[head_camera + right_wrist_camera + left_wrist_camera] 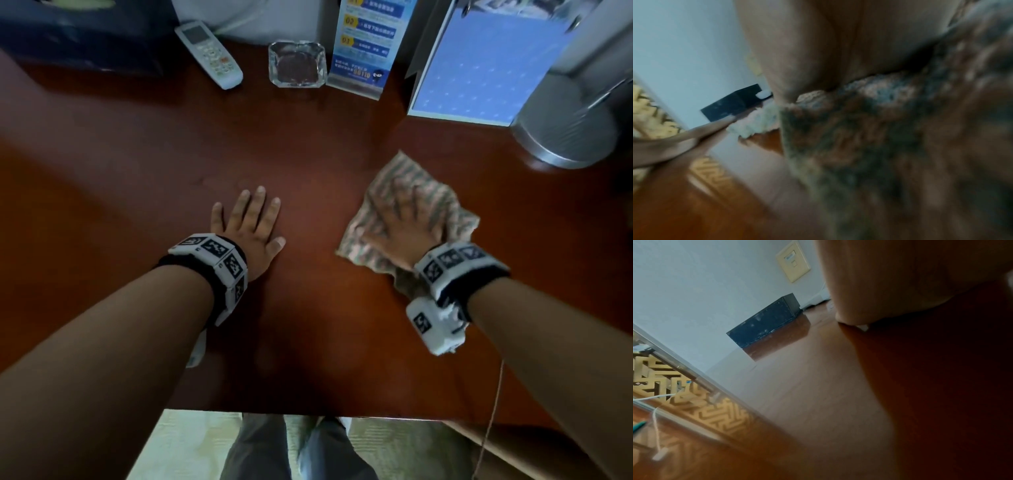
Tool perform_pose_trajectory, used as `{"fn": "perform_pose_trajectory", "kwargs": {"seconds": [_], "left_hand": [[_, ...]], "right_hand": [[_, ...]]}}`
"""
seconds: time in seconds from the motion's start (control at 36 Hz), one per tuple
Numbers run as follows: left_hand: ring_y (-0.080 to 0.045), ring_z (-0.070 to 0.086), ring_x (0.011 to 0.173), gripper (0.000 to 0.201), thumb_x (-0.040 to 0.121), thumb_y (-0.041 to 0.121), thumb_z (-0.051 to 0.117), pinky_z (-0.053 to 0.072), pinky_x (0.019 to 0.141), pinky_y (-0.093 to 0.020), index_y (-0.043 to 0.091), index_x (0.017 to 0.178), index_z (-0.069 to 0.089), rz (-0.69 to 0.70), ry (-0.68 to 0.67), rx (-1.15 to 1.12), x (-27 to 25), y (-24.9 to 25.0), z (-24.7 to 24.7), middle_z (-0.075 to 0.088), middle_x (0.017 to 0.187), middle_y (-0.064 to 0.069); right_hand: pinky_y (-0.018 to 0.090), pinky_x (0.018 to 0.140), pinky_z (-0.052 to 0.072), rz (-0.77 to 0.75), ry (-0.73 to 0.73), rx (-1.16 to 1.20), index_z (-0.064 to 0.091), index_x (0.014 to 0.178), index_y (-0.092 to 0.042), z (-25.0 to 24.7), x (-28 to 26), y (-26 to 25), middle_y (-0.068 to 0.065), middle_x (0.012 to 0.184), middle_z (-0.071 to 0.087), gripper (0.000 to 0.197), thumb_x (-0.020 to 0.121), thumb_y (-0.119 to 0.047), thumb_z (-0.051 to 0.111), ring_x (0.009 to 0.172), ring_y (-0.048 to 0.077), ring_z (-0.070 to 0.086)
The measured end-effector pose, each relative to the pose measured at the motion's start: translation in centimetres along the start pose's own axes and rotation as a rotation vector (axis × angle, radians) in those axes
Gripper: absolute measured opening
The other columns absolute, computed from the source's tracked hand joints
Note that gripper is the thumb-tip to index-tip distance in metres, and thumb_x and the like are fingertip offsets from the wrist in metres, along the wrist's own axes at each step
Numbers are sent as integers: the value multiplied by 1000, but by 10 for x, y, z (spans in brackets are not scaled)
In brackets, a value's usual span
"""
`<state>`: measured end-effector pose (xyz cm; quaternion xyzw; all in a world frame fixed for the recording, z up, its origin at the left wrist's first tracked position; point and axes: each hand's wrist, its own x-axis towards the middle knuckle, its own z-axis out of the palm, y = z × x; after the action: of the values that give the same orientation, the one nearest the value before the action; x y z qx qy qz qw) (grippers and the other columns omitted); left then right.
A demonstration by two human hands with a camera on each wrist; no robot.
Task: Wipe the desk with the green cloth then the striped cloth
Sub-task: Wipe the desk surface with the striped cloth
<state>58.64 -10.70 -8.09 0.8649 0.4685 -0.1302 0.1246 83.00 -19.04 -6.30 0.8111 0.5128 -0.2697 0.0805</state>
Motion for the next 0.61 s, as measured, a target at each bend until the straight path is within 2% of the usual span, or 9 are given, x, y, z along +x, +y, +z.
{"fn": "perform_pose_trajectory", "kwargs": {"seconds": [0.06, 0.11, 0.14, 0.22, 0.28, 0.5, 0.61], "left_hand": [[-16, -11, 145, 72, 86, 66, -2, -5, 114, -50, 31, 149, -7, -14, -25, 44, 2, -2, 4, -15, 157, 4], [-15, -16, 144, 75, 81, 69, -12, -8, 114, -49, 33, 147, -14, -37, -68, 32, 4, -3, 2, -22, 155, 6], [-15, -19, 144, 73, 82, 67, -11, -9, 114, -49, 34, 147, -16, -40, -102, 40, 6, -3, -2, -25, 154, 6], [-17, -28, 140, 61, 96, 55, 6, -13, 113, -51, 33, 144, -24, -38, -234, 39, 7, -1, -12, -35, 151, 6], [-18, -31, 139, 61, 97, 54, 7, -15, 111, -52, 34, 143, -26, -29, -276, 40, 7, -1, -15, -38, 149, 6], [-20, -30, 139, 59, 98, 52, 8, -14, 111, -52, 33, 145, -23, -9, -286, 21, 6, -1, -20, -36, 150, 4], [-20, -32, 139, 60, 98, 52, 8, -12, 113, -53, 33, 144, -26, -22, -315, 40, 6, 0, -23, -39, 148, 3]], "right_hand": [[63, 109, -13, 56, -8, 31, -9, 144, -52, -9, 9, 7, -13, 154, -29, 74, 86, -73, 32, 141, 23, -30], [65, 108, -13, 79, 0, 17, -11, 144, -52, -11, 13, 8, -13, 154, -30, 75, 85, -75, 29, 140, 23, -31], [66, 108, -13, 85, 18, 24, -11, 144, -52, -9, 12, 7, -13, 153, -30, 74, 85, -75, 29, 140, 23, -31], [66, 107, -13, 93, 58, 110, -11, 144, -51, 2, 4, -2, -13, 152, -33, 74, 86, -73, 29, 139, 23, -34], [67, 106, -14, 81, 44, 112, -13, 144, -50, 10, -9, -11, -12, 151, -35, 74, 87, -72, 29, 137, 24, -36], [67, 104, -13, -97, -10, 42, -13, 144, -50, 68, -97, -66, -12, 148, -41, 72, 91, -65, 32, 135, 22, -40], [63, 101, -22, -193, -45, 21, -10, 145, -51, 92, -134, -75, -14, 146, -42, 69, 89, -71, 26, 129, 16, -48]]}}
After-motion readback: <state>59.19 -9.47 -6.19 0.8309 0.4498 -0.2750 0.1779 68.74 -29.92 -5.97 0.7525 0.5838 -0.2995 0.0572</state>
